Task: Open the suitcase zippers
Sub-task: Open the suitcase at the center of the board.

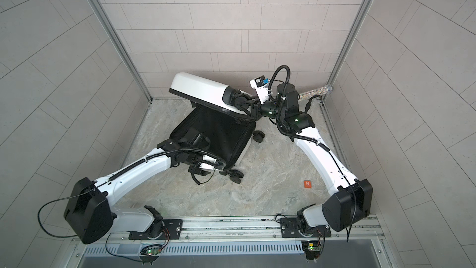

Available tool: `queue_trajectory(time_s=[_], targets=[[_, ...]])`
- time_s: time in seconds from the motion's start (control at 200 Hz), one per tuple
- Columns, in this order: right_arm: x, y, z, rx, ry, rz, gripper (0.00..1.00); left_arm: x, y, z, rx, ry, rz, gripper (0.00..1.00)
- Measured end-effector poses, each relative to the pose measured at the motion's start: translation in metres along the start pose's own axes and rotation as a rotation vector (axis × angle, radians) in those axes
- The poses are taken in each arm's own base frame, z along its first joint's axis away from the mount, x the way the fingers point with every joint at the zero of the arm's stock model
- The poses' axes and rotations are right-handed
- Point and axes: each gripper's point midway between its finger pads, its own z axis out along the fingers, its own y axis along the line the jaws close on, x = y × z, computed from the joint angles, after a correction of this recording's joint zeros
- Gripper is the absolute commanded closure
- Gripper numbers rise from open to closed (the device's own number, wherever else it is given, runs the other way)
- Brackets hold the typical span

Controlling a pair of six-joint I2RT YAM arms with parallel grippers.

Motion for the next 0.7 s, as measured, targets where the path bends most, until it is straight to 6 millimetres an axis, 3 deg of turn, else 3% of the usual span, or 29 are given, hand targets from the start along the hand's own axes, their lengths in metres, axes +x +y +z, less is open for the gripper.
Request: queue_trajectory(time_s=[0.17, 0.305, 0.576, 0.701], targets=[[-0.003, -0.003, -0.002, -0.005, -0.012, 0.023, 1.0, 0.002, -0.002, 0.014, 0.053, 0.022, 0.022, 0.67], [-0.019, -0.013, -0.006, -0.01, -0.071, 0.078, 1.0, 0.001, -0.002, 0.02, 0.074, 0.045, 0.03, 0.85], [-0.042, -0.059, -0.012, 0.033, -0.175, 0.236, 1.0, -0.02, -0.006, 0.011, 0.058, 0.036, 0.034, 1.0], [-0.051, -0.075, -0.016, 0.09, -0.208, 0.256, 1.0, -0.034, -0.019, -0.004, 0.019, 0.004, -0.003, 1.0]])
